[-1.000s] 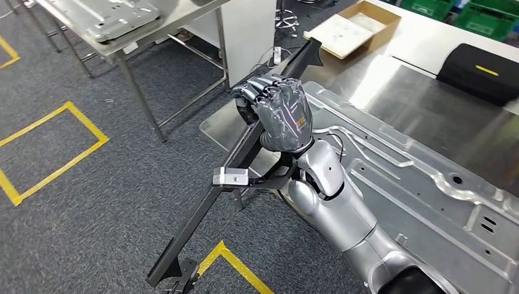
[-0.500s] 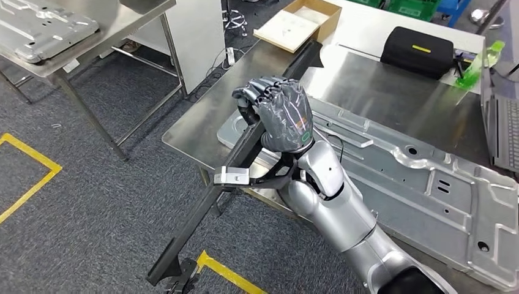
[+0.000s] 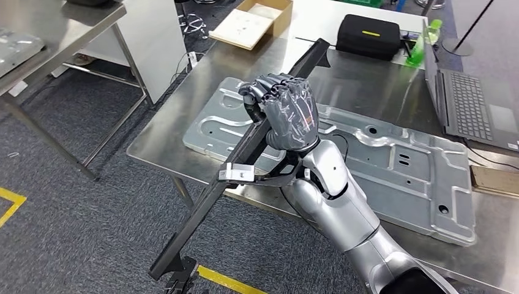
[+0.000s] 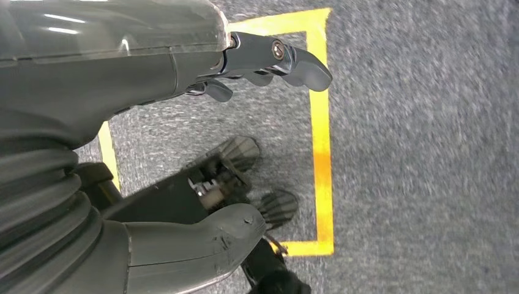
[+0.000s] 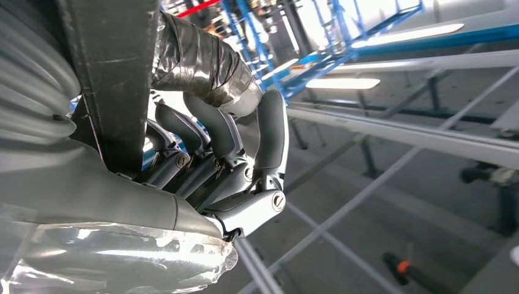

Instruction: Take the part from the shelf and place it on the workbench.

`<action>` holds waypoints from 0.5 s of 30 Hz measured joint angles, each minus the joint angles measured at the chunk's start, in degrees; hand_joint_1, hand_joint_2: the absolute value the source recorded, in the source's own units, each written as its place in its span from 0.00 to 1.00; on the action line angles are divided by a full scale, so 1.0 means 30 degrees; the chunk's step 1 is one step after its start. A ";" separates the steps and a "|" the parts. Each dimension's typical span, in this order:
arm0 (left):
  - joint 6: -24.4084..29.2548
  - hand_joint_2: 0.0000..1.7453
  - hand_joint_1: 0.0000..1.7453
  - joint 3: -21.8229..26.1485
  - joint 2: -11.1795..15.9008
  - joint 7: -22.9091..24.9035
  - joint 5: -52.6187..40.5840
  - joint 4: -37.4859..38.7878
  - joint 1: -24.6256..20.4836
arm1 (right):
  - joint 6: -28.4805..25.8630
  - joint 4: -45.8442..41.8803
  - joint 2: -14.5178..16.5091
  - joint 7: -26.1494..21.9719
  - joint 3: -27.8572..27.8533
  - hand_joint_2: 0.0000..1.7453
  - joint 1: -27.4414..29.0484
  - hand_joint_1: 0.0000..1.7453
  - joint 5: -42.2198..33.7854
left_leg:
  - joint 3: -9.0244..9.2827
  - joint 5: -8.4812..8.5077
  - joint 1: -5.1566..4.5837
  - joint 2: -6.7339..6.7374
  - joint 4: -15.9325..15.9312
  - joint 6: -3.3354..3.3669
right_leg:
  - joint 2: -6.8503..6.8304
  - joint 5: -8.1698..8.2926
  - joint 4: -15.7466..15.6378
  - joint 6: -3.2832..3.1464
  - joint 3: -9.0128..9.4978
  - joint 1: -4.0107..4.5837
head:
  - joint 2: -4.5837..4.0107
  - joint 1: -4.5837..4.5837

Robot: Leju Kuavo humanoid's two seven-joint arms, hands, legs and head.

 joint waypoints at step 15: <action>-0.0109 1.00 0.00 -0.0131 0.0038 -0.0006 0.0016 0.0000 0.0091 | -0.0175 0.0973 -0.0084 0.0048 -0.0940 1.00 0.0033 1.00 -0.0040 | -0.0137 0.0280 0.0260 -0.3105 -0.0029 0.0174 | 0.3232 0.0197 0.0289 0.0421 -0.0453 -0.0346 | 0.0000 -0.0009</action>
